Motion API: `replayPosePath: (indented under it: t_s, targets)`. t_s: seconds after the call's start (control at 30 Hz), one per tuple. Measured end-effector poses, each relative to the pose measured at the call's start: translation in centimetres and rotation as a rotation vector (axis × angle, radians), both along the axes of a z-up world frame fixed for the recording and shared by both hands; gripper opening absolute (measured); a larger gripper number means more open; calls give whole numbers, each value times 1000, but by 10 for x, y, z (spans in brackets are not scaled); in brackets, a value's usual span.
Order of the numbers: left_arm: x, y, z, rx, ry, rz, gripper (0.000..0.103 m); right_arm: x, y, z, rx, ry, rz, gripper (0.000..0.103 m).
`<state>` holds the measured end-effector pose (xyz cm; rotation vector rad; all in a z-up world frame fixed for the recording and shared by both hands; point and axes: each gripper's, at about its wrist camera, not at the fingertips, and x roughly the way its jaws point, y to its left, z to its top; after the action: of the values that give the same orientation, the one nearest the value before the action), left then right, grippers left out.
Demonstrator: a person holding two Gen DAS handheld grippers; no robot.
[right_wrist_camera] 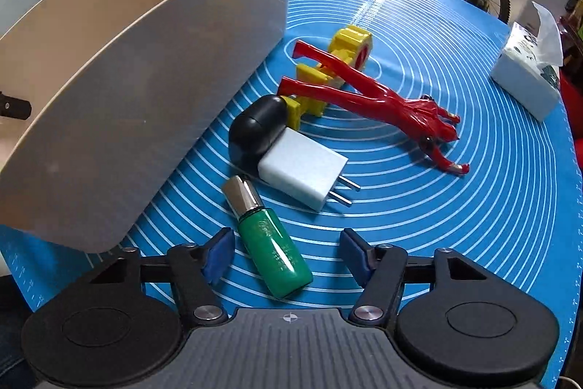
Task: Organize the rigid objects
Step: 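Grasp the green bottle with the right tool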
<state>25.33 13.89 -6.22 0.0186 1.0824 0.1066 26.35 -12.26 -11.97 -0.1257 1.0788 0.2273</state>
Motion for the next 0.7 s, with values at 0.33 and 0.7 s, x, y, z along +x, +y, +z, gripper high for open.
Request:
replayPosePath:
  t_s: [0.33, 0.7]
  targets:
    - [0, 2, 1, 2, -1, 2, 14, -8, 9, 4, -18, -17, 76, 34]
    - [0, 1, 0, 3, 0, 3, 14, -15, -7, 36, 36, -98, -9, 33]
